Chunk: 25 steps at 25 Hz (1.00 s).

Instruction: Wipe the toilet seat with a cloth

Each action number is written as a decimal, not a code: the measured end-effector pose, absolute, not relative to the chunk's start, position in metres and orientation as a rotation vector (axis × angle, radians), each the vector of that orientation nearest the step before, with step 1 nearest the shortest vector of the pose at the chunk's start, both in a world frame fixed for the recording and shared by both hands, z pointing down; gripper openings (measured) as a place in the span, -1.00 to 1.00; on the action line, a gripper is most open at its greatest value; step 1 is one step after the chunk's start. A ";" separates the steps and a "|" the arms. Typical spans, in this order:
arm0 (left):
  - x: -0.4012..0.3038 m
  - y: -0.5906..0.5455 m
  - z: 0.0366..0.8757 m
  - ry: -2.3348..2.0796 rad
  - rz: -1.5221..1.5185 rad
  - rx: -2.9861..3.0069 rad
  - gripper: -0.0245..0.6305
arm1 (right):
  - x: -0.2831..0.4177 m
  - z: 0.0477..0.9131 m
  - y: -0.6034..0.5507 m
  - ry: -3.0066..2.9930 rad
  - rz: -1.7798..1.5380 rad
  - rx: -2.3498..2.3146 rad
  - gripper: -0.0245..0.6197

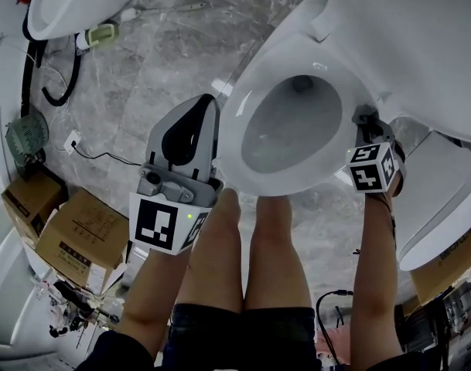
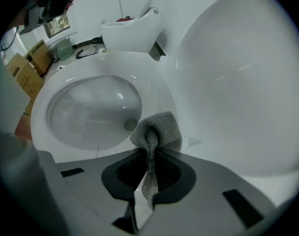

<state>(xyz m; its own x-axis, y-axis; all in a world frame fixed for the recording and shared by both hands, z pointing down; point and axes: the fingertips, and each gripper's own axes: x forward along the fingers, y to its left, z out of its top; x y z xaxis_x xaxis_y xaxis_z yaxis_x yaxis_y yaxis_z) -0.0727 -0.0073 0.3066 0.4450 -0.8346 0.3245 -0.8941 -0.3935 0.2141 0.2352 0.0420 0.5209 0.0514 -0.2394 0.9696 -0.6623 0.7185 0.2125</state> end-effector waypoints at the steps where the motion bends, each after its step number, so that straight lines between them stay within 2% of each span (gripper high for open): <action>1: -0.073 -0.007 0.307 -1.473 0.233 2.346 -0.89 | 0.238 0.521 0.054 -1.527 0.394 0.740 -0.78; 12: -0.068 0.002 0.305 -1.468 0.262 2.359 -0.89 | 0.161 0.538 0.179 -1.626 0.435 0.273 -0.77; 20: -0.066 0.012 0.299 -1.464 0.264 2.378 -0.89 | 0.261 0.515 0.065 -1.591 0.378 0.640 -0.77; 25: -0.055 0.019 0.296 -1.456 0.246 2.381 -0.89 | 0.264 0.514 0.088 -1.635 0.391 0.654 -0.77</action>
